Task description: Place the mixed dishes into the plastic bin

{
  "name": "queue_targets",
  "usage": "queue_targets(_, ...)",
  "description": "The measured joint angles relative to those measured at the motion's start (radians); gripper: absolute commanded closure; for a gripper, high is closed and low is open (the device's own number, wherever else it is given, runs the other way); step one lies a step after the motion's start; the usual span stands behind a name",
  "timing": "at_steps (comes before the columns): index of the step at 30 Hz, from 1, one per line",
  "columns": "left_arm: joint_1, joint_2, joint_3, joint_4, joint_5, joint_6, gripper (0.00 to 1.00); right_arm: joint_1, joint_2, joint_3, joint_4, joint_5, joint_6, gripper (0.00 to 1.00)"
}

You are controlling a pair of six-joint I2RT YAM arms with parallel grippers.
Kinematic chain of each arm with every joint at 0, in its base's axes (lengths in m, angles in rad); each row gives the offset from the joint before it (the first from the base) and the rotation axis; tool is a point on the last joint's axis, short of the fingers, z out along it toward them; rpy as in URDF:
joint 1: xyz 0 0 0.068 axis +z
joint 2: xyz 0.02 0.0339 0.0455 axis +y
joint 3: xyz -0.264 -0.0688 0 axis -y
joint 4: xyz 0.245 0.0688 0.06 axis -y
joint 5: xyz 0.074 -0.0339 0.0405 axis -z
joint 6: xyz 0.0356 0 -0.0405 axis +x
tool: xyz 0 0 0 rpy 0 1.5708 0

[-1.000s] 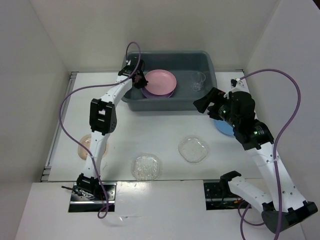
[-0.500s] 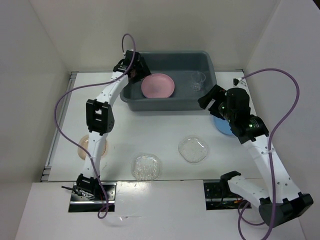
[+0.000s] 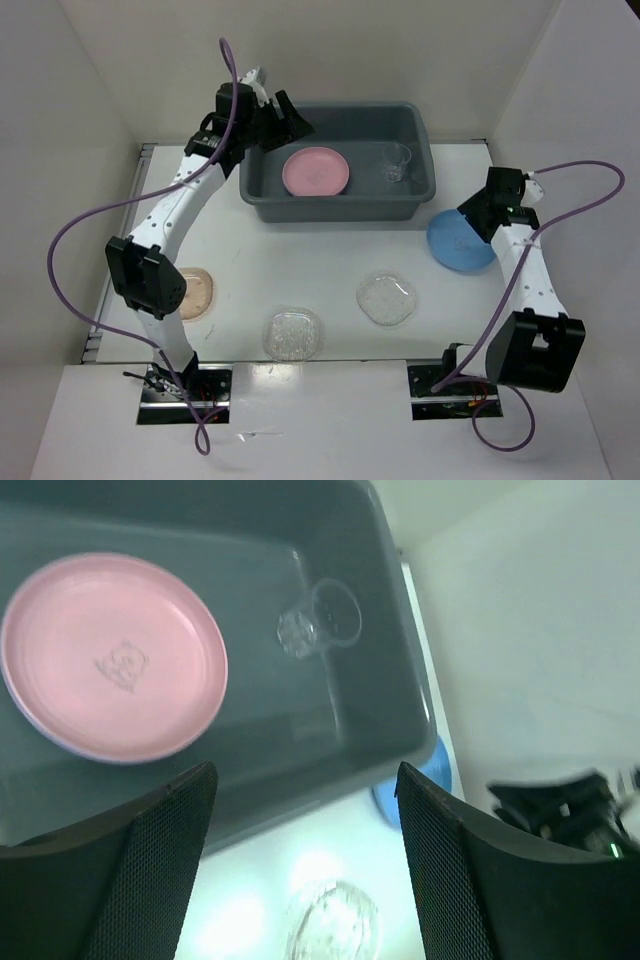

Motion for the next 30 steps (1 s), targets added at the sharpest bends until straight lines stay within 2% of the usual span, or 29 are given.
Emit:
queue_targets(3,-0.001,-0.034,-0.072,0.013,0.037,0.004,0.20,-0.017,0.071,0.005,0.024,0.005,-0.005,0.46)
queue_targets(4,0.000,-0.038,-0.097,0.016,0.047,0.006,0.20,-0.017,0.103,0.010,0.032,0.007,-0.008,0.51)
queue_targets(6,0.001,-0.038,-0.134,0.013,0.061,0.011,0.20,-0.017,0.167,0.021,0.046,0.010,-0.012,0.52)
queue_targets(8,0.002,-0.038,-0.165,0.008,0.070,0.018,0.20,-0.017,0.220,0.032,0.052,0.020,-0.020,0.58)
queue_targets(12,0.003,-0.038,-0.183,0.009,0.074,0.021,0.20,-0.017,0.266,0.037,0.058,0.020,-0.039,0.62)
queue_targets(19,0.003,-0.038,-0.184,0.023,0.086,0.020,0.20,-0.014,0.261,0.020,0.042,-0.068,-0.101,0.62)
queue_targets(21,0.003,-0.038,-0.185,0.032,0.089,0.019,0.20,-0.003,0.266,0.013,0.018,-0.085,-0.122,0.57)
queue_targets(28,0.003,-0.038,-0.214,0.055,0.105,0.017,0.20,0.164,0.359,0.011,-0.050,-0.089,-0.224,0.44)
queue_targets(30,0.003,-0.038,-0.224,0.055,0.107,0.016,0.20,0.202,0.377,0.011,-0.060,-0.084,-0.256,0.44)
